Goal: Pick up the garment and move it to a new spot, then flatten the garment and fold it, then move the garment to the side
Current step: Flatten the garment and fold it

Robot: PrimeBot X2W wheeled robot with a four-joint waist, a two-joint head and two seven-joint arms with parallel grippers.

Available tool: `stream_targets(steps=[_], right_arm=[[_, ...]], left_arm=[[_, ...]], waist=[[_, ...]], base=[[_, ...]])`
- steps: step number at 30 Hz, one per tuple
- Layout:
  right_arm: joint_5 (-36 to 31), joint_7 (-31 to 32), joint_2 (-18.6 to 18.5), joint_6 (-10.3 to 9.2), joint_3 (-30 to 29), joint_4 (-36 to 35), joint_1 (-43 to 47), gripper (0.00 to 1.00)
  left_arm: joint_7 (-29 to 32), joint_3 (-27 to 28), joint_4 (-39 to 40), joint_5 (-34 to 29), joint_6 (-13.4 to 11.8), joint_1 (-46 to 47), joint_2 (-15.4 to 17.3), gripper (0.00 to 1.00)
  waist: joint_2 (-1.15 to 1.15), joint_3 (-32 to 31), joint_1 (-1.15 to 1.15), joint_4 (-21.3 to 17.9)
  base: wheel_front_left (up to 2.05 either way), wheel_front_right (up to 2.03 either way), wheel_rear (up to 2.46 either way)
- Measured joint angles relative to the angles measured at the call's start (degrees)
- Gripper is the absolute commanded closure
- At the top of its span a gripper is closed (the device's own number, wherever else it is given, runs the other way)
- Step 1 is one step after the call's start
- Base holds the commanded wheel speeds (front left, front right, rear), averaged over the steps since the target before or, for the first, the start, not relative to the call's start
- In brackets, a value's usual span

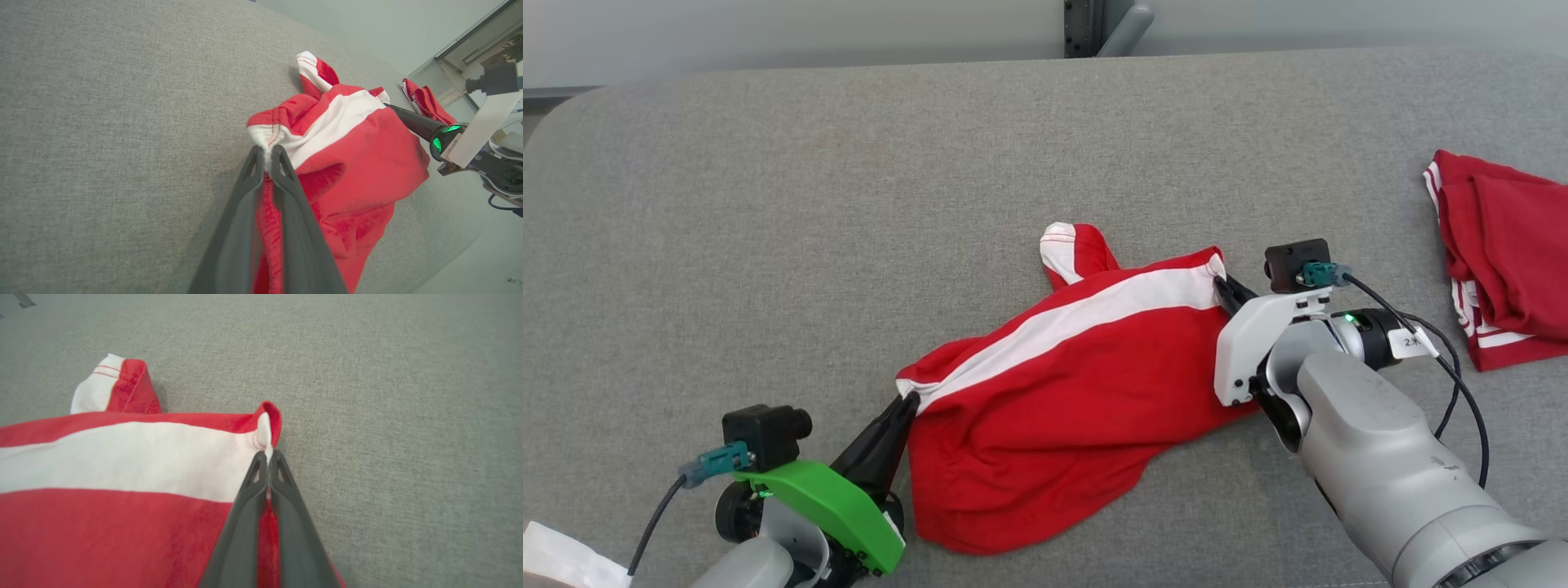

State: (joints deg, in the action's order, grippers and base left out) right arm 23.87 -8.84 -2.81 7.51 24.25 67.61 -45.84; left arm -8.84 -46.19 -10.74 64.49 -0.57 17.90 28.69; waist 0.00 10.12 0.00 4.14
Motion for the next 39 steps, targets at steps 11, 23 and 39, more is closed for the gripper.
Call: stream_targets(steps=[11,23,39], right_arm=[[-4.15,-5.92,-3.46,0.01,-1.35,-0.99,-4.11,1.0],[0.0,-4.09,-7.43,0.03,-5.05,-17.71,-5.67,1.0],[8.68,8.34,-17.13,0.02,-5.47,-35.93,-13.84,1.0]], left_arm=[[-5.42,4.9,4.77,-3.49,0.82,0.59,-0.35,1.0],[3.59,11.39,9.62,-1.08,4.87,12.61,1.36,1.0],[20.89,16.13,3.87,11.96,2.44,35.13,-1.98,1.0]], waist=[[0.0,-4.39,0.0,-2.07],[0.0,-9.78,0.0,-5.03],[0.0,-12.51,0.0,-6.93]], base=[[0.0,0.0,0.0],[0.0,0.0,0.0],[0.0,0.0,0.0]])
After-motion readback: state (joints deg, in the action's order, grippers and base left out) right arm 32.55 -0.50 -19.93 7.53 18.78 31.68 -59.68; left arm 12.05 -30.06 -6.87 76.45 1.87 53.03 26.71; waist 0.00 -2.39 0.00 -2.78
